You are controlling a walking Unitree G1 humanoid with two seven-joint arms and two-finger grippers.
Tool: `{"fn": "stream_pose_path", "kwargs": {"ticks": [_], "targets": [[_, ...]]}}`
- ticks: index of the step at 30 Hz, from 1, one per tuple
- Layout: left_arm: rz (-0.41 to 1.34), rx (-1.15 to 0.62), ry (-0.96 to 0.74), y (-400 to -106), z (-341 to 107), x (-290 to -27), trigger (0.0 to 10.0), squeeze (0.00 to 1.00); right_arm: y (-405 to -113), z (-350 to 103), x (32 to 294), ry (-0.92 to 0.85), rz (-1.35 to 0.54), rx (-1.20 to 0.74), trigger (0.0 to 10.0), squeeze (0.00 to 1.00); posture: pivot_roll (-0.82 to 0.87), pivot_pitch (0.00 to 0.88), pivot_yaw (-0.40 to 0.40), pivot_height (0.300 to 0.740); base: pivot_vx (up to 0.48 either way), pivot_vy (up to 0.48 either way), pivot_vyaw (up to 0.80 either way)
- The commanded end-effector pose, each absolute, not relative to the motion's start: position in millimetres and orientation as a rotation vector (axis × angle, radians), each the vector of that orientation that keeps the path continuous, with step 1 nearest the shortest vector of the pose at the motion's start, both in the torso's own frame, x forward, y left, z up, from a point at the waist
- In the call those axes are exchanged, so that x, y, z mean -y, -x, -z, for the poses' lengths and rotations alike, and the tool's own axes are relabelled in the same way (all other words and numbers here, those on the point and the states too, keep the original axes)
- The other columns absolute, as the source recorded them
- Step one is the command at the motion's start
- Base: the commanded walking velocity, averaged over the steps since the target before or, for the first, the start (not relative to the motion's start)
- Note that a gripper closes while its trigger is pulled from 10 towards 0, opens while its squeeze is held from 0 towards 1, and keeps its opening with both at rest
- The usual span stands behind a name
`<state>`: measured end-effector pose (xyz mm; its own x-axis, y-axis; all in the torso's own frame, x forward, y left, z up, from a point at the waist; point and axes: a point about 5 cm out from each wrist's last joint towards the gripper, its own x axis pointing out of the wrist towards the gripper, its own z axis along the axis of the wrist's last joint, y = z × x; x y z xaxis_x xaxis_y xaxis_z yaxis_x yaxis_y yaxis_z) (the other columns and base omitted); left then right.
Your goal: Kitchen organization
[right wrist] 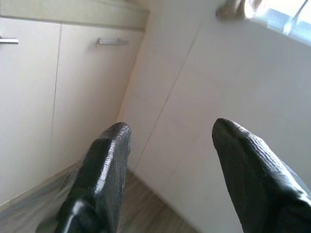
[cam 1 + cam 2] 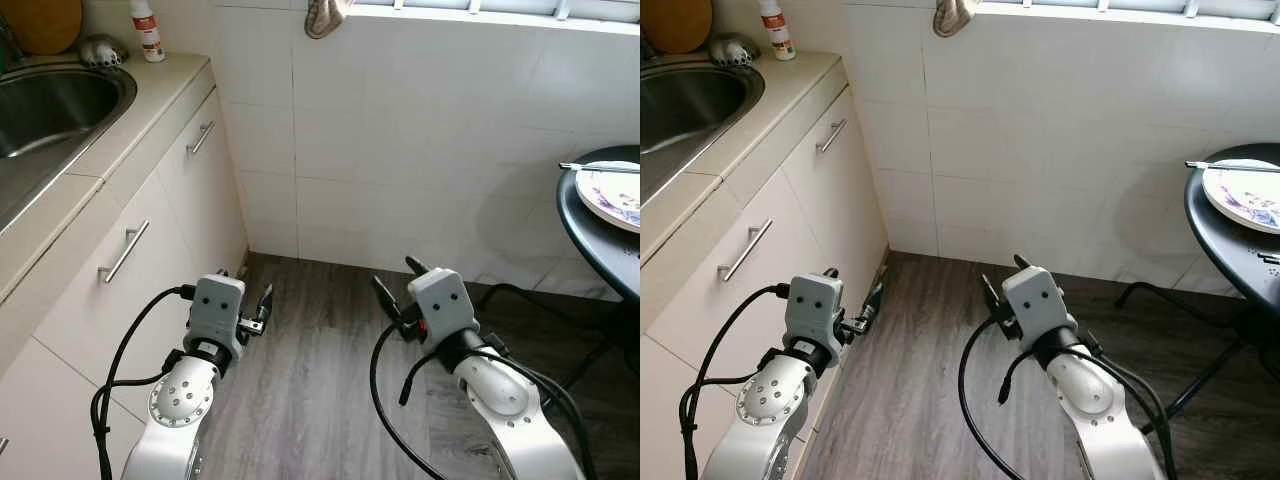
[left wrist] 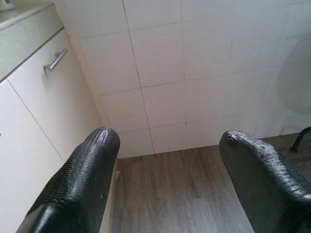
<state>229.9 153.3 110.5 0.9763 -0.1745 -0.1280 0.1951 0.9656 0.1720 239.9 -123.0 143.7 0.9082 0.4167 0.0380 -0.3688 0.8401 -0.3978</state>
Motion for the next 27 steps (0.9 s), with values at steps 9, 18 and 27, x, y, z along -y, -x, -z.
{"fn": "stream_pose_path", "kwargs": {"ticks": [9,18,27], "targets": [[0.207,-0.055,-0.218,-232.5,-122.5,-151.9,10.0,0.00,-240.0,-143.6,121.1,0.379,-0.415,0.115,10.0,0.00,-0.02,0.024,-0.022,0.740,0.000,0.000,0.00],[0.212,-0.056,-0.214,-233.0,-121.8,-152.5,10.0,0.00,-230.0,-131.2,128.9,0.259,-0.382,0.034,10.0,0.00,-0.03,0.032,-0.019,0.740,0.000,0.000,0.00],[0.236,-0.047,-0.218,-238.8,-122.3,-150.5,10.0,0.00,-234.9,-136.1,124.0,0.277,-0.408,0.094,10.0,0.00,-0.04,0.027,-0.005,0.740,0.000,0.000,0.00]]}}
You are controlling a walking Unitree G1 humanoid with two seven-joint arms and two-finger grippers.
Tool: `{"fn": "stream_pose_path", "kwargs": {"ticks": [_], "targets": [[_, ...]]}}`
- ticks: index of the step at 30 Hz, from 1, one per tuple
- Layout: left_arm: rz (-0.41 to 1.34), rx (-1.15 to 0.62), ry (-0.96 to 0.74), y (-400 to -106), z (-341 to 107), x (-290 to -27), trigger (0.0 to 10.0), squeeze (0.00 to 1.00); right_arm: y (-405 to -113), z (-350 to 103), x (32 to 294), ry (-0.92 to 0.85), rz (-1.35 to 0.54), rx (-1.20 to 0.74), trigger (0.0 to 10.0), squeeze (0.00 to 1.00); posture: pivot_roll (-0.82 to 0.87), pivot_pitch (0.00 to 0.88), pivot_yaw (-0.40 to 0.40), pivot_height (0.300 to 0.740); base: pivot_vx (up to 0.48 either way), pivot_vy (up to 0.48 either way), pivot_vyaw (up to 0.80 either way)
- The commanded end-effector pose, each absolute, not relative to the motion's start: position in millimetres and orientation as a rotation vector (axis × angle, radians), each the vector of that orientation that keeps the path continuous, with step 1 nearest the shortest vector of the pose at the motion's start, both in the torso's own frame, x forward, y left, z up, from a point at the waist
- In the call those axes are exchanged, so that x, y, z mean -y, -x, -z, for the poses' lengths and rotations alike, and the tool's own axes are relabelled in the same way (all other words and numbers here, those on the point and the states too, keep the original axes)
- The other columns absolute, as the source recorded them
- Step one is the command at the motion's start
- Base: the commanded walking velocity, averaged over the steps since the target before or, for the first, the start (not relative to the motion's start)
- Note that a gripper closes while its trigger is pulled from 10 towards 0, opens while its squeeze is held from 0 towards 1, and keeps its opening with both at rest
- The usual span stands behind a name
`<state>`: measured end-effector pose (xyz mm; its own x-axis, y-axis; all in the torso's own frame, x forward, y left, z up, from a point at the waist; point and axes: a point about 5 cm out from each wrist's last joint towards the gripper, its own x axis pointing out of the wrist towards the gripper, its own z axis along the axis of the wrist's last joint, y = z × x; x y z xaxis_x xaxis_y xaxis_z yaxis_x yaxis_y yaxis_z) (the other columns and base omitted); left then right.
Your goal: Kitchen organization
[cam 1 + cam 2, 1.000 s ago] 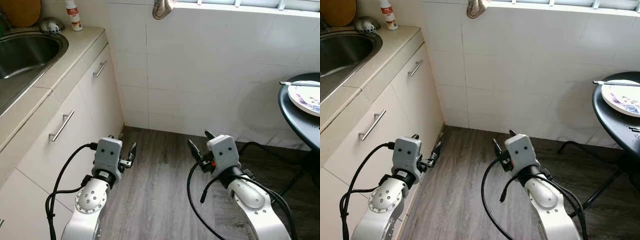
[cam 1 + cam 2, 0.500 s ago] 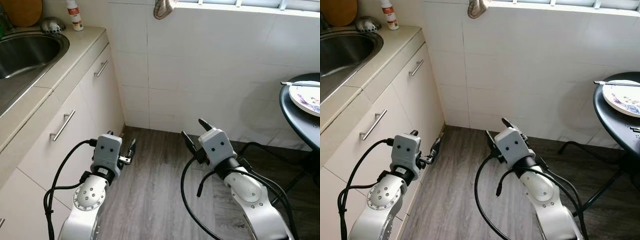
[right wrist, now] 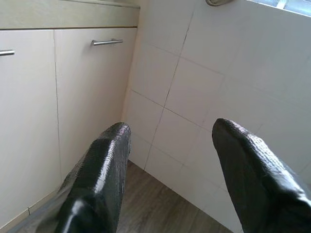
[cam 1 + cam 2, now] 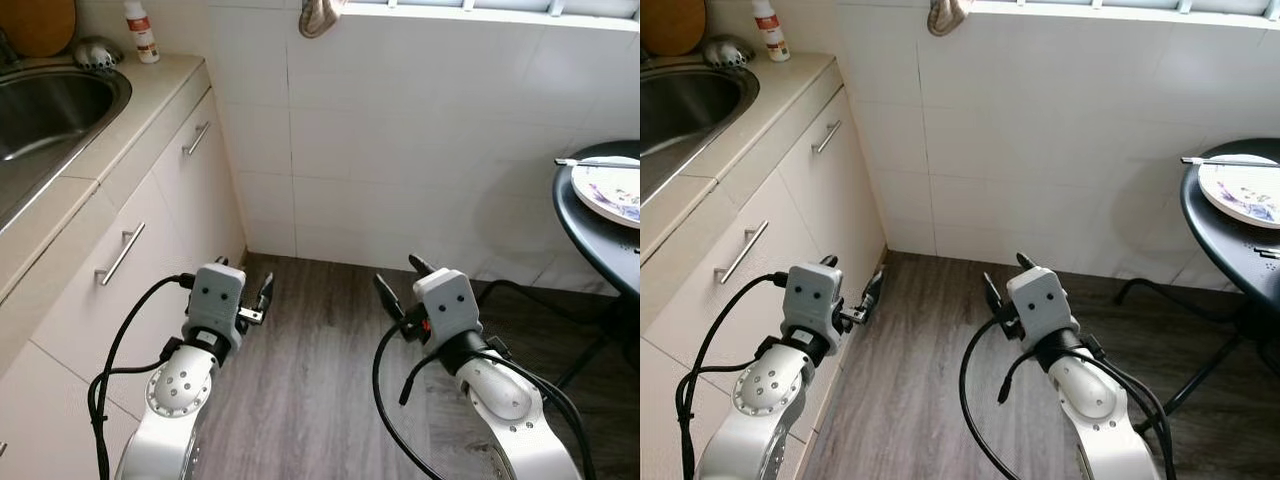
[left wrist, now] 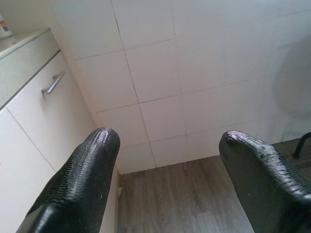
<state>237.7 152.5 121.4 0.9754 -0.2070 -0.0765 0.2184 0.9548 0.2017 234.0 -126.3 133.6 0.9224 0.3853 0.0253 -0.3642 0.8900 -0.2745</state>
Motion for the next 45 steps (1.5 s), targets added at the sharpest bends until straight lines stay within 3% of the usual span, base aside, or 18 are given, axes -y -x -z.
{"fn": "stream_pose_path", "kwargs": {"ticks": [1,13,18,23,29,45], "targets": [[0.236,-0.047,-0.218,-238.8,-122.3,-150.5,10.0,0.00,-234.9,-136.1,124.0,0.277,-0.408,0.094,10.0,0.00,-0.04,0.027,-0.005,0.740,0.000,0.000,0.00],[0.245,-0.033,-0.224,-241.3,-123.2,-149.5,10.0,0.00,-235.8,-139.4,124.1,0.314,-0.381,0.153,10.0,0.00,-0.04,0.017,0.001,0.740,0.000,0.000,0.00],[0.239,0.003,-0.230,-245.0,-129.3,-149.8,10.0,0.00,-237.1,-161.7,119.9,0.372,-0.370,0.306,10.0,0.00,-0.03,0.019,-0.004,0.740,0.000,0.000,0.00],[0.234,0.028,-0.229,-248.2,-132.1,-149.0,10.0,0.00,-240.3,-166.8,121.0,0.368,-0.359,0.324,10.0,0.00,-0.03,0.001,-0.007,0.740,0.000,0.000,0.00],[0.207,0.097,-0.224,-265.0,-142.6,-145.4,10.0,0.00,-274.6,-185.9,114.1,0.309,-0.305,0.369,10.0,0.00,0.00,0.000,-0.037,0.740,0.000,0.000,0.00],[0.252,0.111,-0.231,-267.3,-141.7,-138.8,10.0,0.00,-284.3,-158.2,104.8,0.347,-0.351,0.314,10.0,0.00,0.01,0.000,-0.008,0.740,0.000,0.000,0.00]]}}
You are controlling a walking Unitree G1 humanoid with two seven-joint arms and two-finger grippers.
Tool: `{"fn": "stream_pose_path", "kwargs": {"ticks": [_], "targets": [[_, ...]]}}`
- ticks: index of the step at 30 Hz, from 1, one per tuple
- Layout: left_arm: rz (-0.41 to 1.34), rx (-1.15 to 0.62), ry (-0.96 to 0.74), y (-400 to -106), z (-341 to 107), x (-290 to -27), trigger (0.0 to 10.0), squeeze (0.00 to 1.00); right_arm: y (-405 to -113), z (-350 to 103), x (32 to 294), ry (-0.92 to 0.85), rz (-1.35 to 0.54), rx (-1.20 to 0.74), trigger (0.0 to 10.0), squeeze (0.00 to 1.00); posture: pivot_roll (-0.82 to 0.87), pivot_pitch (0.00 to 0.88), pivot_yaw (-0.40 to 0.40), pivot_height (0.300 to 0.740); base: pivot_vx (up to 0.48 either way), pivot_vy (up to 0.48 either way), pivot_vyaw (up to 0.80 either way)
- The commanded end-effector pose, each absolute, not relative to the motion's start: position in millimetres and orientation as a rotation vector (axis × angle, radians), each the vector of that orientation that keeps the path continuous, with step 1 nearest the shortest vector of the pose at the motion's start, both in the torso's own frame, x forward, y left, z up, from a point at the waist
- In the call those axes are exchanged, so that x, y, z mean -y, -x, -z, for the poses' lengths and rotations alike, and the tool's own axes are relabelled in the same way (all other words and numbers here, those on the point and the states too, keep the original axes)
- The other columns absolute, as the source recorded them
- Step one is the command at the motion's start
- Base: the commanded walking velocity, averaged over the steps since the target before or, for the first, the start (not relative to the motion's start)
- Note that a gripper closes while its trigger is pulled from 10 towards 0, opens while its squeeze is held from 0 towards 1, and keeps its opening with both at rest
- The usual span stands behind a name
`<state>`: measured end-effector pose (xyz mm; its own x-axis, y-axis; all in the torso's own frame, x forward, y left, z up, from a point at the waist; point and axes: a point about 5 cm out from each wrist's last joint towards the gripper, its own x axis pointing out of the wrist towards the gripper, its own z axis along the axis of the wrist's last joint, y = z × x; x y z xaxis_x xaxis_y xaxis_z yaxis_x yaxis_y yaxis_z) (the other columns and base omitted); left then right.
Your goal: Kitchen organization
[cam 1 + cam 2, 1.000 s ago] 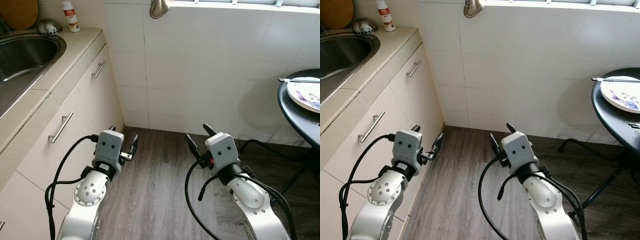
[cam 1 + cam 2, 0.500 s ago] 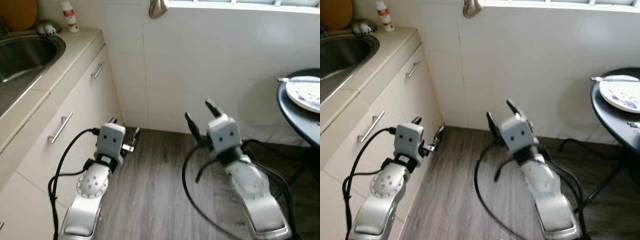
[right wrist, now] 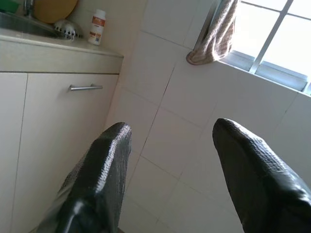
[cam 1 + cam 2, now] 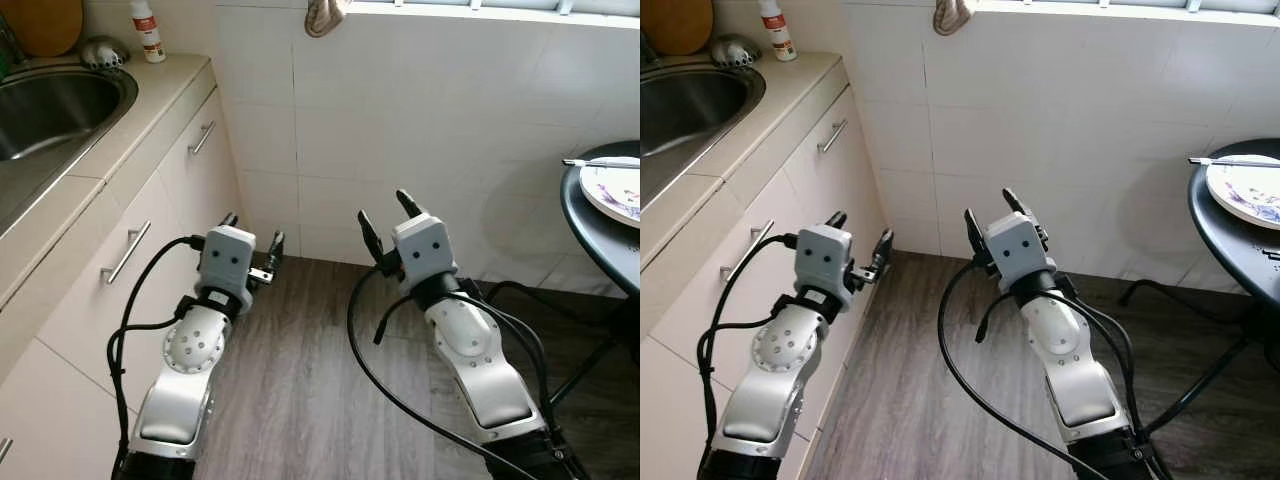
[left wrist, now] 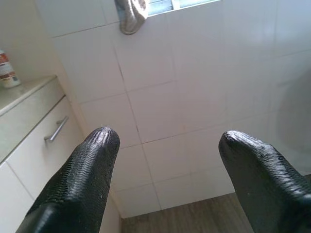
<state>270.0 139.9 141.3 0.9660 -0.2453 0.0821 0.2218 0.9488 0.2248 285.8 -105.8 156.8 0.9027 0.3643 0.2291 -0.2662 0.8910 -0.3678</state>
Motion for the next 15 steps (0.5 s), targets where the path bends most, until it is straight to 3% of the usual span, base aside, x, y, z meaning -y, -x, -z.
{"fn": "stream_pose_path", "kwargs": {"ticks": [1,15], "targets": [[0.252,0.111,-0.231,-267.3,-141.7,-138.8,10.0,0.00,-284.3,-158.2,104.8,0.347,-0.351,0.314,10.0,0.00,0.01,0.000,-0.008,0.740,0.000,0.000,0.00],[0.279,0.084,-0.236,-267.9,-133.0,-136.4,10.0,0.00,-277.7,-145.4,108.4,0.344,-0.341,0.297,10.0,0.00,-0.02,0.000,0.023,0.740,0.000,0.000,0.00]]}}
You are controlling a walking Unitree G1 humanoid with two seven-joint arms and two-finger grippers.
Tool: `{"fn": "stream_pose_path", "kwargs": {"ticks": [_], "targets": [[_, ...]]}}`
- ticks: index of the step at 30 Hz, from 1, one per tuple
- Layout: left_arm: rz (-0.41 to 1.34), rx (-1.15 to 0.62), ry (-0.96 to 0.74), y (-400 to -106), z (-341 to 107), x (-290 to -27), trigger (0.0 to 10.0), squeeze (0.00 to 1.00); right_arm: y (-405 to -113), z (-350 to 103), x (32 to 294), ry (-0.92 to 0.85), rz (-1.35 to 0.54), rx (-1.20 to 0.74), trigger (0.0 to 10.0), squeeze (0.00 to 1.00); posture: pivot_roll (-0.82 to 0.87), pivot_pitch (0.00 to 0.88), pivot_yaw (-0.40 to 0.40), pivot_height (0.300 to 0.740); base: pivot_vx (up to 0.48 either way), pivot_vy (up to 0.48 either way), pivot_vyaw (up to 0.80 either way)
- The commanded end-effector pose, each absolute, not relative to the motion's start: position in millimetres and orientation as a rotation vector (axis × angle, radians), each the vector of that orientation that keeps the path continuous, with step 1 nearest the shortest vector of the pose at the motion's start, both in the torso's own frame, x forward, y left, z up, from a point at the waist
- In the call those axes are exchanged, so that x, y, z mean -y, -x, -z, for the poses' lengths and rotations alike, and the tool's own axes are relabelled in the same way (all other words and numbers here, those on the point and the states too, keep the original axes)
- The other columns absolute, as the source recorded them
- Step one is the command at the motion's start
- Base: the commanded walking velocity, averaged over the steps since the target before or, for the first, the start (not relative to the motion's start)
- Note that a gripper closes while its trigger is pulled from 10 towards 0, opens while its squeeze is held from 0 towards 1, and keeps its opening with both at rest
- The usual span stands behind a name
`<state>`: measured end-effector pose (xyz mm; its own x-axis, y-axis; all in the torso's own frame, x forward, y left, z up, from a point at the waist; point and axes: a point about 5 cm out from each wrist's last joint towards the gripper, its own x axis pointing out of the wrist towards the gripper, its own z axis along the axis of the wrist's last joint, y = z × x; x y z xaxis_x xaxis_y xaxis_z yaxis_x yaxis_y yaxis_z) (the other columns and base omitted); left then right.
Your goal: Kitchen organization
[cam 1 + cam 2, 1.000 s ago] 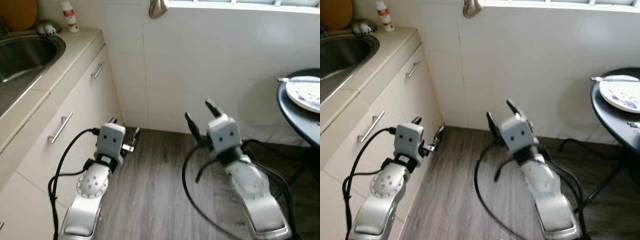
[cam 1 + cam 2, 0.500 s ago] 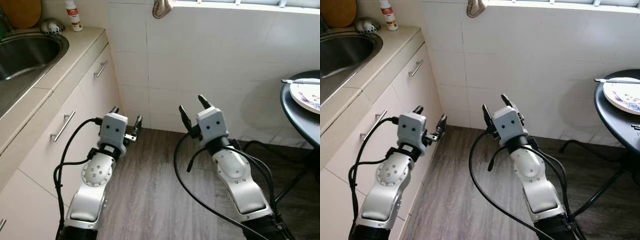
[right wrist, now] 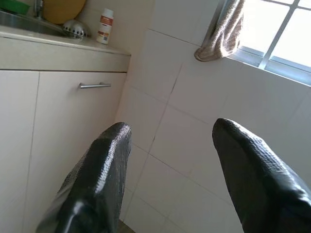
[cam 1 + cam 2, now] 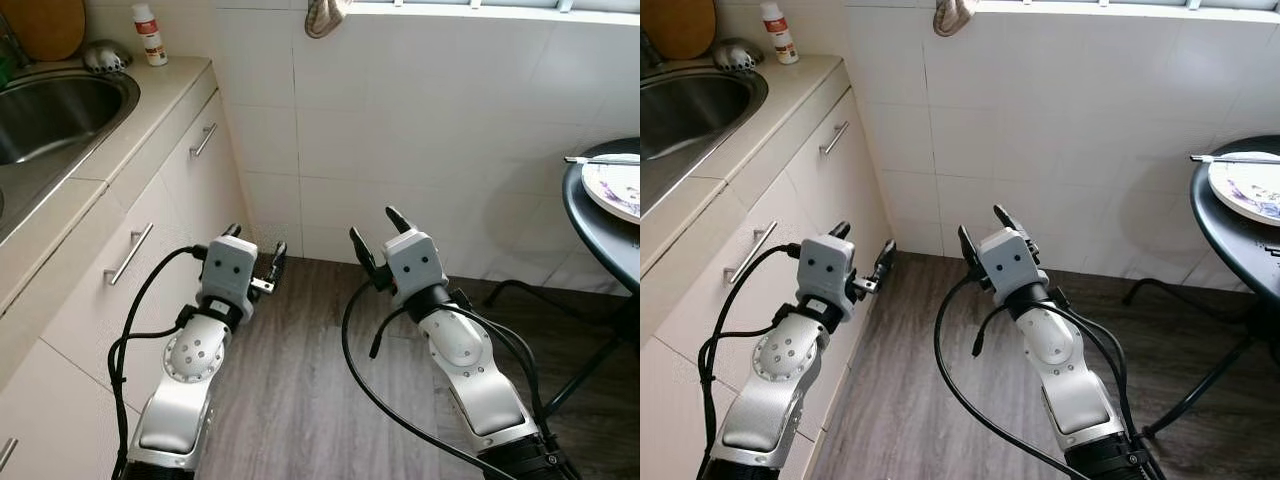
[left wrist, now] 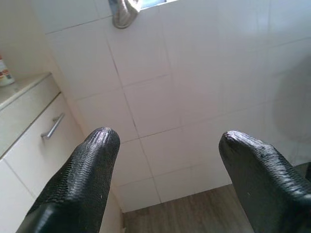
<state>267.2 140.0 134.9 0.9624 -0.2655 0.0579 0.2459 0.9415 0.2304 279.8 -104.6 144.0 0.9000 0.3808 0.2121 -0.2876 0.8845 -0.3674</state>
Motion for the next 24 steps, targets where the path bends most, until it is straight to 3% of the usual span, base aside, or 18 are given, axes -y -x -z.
{"fn": "stream_pose_path", "kwargs": {"ticks": [1,24], "targets": [[0.279,0.084,-0.236,-267.9,-133.0,-136.4,10.0,0.00,-277.7,-145.4,108.4,0.344,-0.341,0.297,10.0,0.00,-0.02,0.000,0.023,0.740,0.000,0.000,0.00],[0.251,0.091,-0.224,-273.3,-131.5,-130.9,10.0,0.00,-291.2,-154.1,114.2,0.380,-0.334,0.320,10.0,0.00,-0.02,0.000,-0.031,0.740,0.000,0.000,0.00]]}}
